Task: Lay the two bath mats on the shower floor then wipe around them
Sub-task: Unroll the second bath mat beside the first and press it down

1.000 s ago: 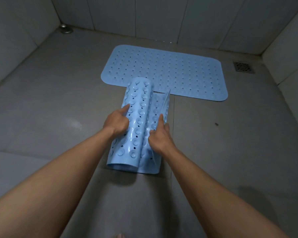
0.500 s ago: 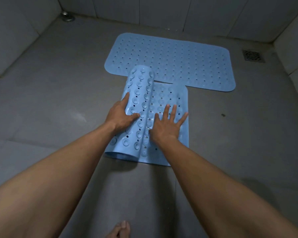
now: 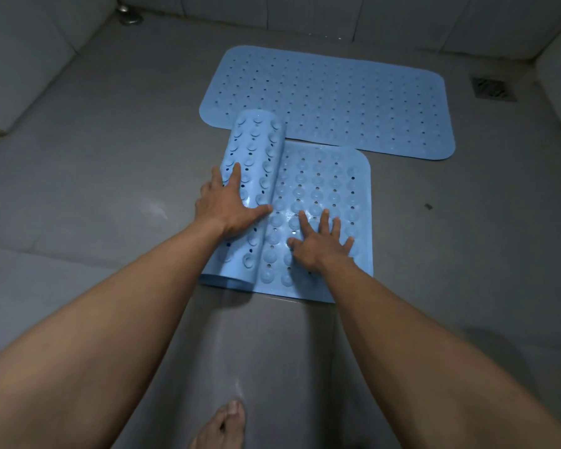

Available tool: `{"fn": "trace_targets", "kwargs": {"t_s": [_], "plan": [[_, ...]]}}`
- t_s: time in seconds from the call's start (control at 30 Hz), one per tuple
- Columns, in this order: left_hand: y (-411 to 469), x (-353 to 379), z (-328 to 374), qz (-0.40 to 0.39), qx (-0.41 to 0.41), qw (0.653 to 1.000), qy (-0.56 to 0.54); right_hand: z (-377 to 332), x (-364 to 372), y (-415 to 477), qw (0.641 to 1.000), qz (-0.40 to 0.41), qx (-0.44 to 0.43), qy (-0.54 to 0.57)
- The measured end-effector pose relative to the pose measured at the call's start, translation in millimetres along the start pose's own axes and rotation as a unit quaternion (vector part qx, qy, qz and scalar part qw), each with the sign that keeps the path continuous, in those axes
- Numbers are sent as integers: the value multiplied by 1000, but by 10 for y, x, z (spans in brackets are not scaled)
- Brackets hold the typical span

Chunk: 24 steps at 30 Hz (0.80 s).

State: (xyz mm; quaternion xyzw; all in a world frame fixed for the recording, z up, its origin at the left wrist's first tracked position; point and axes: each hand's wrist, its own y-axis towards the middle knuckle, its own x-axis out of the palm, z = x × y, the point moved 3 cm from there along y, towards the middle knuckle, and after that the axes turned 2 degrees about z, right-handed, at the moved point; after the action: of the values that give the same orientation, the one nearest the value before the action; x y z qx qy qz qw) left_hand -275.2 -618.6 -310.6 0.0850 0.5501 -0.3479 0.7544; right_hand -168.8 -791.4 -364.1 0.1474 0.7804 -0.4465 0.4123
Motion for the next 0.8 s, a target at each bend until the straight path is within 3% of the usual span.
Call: {"fn": "trace_targets", "kwargs": {"t_s": [0.2,0.37,0.5,0.8], "plan": [[-47,41,114,-18,45,998,-27,333,-115,-48,999,34,31,-8],[-30,97,144,-12,39,999,-4,44,-4,-20,995,101,16,6],[15,95,40,-22,53,998,42,59,117,49,995,98,18,-4],[47,-27,26,12,85,996,30,224,64,38,995,98,29,-18]]}}
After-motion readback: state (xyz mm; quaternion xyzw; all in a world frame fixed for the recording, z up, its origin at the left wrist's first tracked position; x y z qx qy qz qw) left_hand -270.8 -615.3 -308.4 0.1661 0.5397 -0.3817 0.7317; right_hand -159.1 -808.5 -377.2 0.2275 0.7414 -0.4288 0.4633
